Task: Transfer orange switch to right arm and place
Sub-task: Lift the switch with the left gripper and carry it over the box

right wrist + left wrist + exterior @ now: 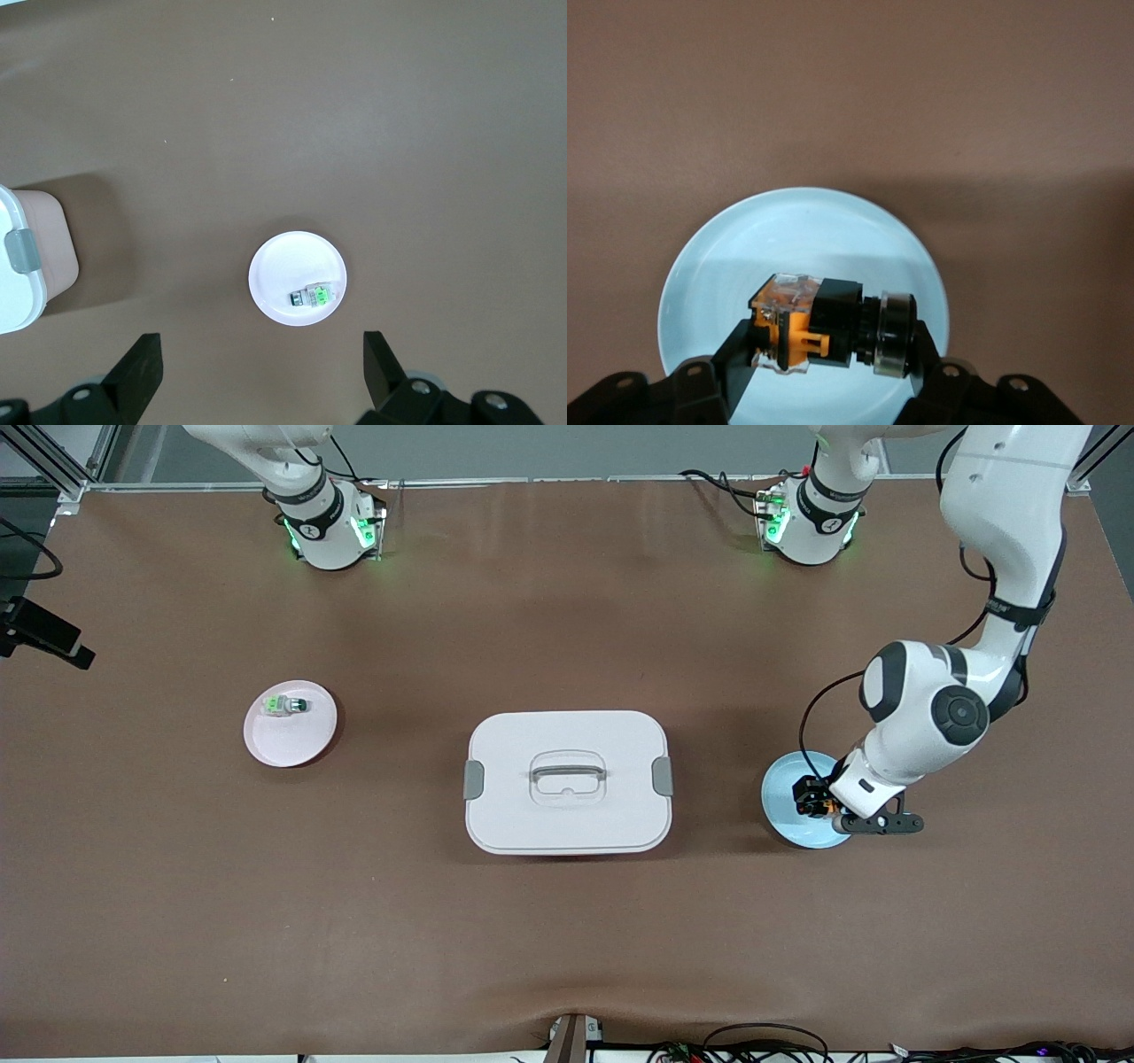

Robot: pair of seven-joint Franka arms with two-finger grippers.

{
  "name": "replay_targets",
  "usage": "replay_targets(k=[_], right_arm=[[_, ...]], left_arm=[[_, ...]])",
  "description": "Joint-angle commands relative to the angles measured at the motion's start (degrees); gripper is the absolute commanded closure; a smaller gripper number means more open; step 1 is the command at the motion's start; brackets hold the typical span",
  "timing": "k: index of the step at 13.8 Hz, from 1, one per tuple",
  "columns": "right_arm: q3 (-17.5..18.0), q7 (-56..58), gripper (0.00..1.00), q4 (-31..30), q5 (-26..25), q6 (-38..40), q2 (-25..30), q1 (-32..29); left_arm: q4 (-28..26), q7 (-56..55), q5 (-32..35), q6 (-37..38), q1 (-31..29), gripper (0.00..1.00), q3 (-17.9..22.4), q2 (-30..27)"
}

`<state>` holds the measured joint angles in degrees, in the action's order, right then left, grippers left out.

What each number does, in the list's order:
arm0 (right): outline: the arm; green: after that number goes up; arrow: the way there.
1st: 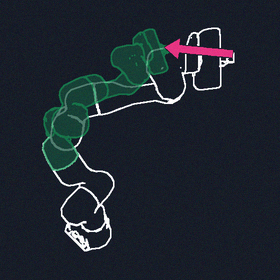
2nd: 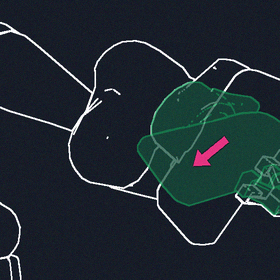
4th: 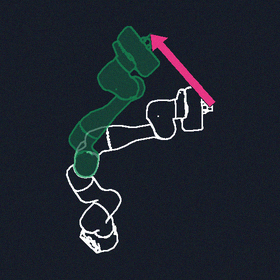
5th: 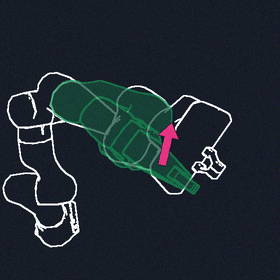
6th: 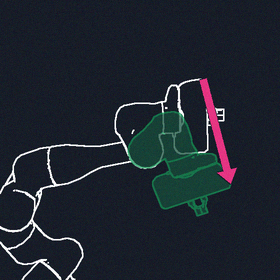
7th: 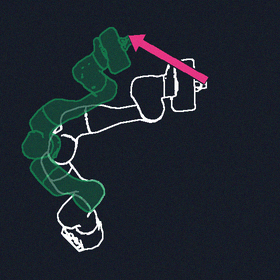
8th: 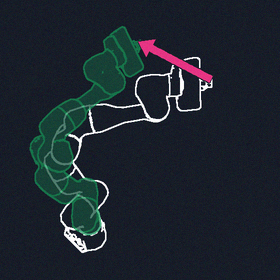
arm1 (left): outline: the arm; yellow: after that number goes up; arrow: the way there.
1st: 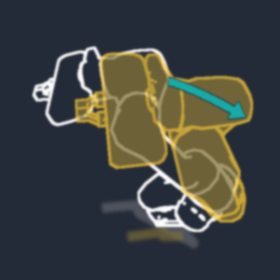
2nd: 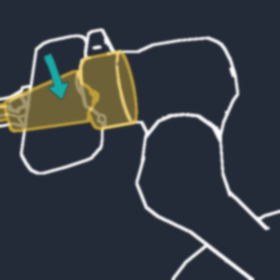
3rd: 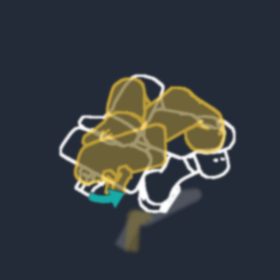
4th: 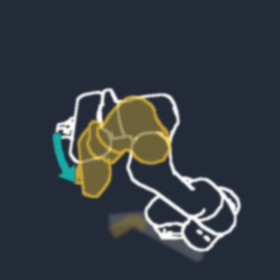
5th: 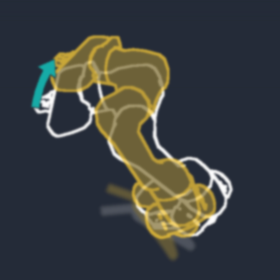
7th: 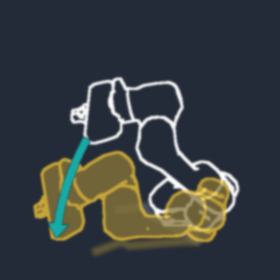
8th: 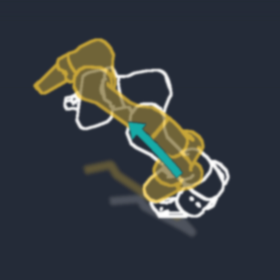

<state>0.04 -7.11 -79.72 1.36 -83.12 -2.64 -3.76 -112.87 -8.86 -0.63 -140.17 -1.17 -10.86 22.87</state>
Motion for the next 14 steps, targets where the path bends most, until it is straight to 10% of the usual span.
replay_targets(k=[1, 5, 14], right_arm=[[0.58, 0.25, 0.00, 1.23, 0.57, 0.77, -0.44, -0.99], [0.58, 0.25, 0.00, 1.58, 0.48, 0.68, -0.44, -0.90], [0.49, 7.29, 0.00, -0.69, 7.21, 2.44, -0.35, -3.44]], left_arm=[[4.29, -7.54, -0.33, 8.91, -0.06, 1.00, -3.19, -4.32], [15.64, -21.87, -0.51, 20.88, 0.29, 1.00, -8.99, -3.53], [29.28, -53.94, -13.87, 21.87, 7.57, 1.00, -15.77, 0.86]])
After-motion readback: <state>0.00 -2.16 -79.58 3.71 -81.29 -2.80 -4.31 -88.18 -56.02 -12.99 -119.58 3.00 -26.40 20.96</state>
